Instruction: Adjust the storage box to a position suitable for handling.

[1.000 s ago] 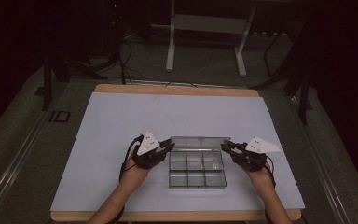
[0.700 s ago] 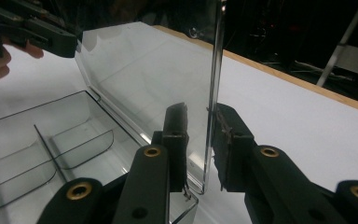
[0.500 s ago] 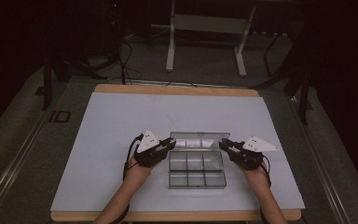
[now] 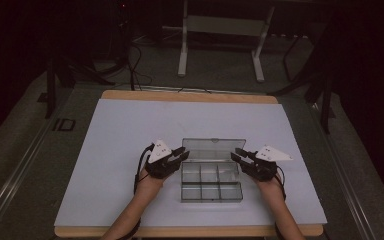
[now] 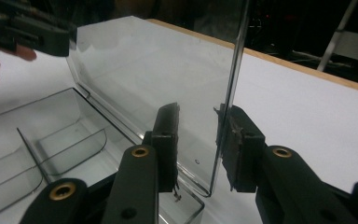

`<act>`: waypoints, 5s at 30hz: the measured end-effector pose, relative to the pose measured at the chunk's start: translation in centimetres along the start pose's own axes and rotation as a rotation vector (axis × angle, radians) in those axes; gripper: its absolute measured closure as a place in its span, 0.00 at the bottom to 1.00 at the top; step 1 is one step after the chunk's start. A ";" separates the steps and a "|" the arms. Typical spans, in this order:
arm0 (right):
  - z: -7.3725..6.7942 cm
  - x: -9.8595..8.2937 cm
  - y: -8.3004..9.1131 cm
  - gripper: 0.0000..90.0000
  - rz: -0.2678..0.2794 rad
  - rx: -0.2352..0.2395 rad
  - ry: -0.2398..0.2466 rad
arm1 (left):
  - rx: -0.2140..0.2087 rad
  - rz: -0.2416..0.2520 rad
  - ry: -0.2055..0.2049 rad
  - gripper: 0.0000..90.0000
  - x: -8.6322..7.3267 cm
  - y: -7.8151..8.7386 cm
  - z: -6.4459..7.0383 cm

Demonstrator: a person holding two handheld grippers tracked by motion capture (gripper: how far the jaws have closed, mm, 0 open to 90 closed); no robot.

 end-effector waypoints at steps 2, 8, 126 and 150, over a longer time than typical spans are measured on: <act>0.1 0.0 -0.2 0.75 0.002 -0.004 -0.012 | 0.002 -0.006 0.007 0.81 -0.2 -0.1 -0.1; 0.1 -0.3 -0.6 0.73 -0.018 -0.004 0.002 | -0.004 -0.008 0.036 0.80 -0.2 -0.5 -0.2; 1.4 0.0 -2.9 0.28 -0.329 0.024 -0.271 | 0.011 -0.191 0.173 0.03 -0.8 -1.4 -0.7; 2.8 -1.1 1.5 0.23 -0.308 0.025 -0.232 | 0.016 -0.178 0.125 0.03 -3.7 2.6 -0.5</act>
Point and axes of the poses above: each handheld gripper's, and its own axes: y roughly backward along the jaws, x roughly out of its top, z roughly to its right, the point moved 6 cm from there along -y, roughly forward along the jaws, and after that the axes turned 6 degrees about y, right-handed, at the moved point
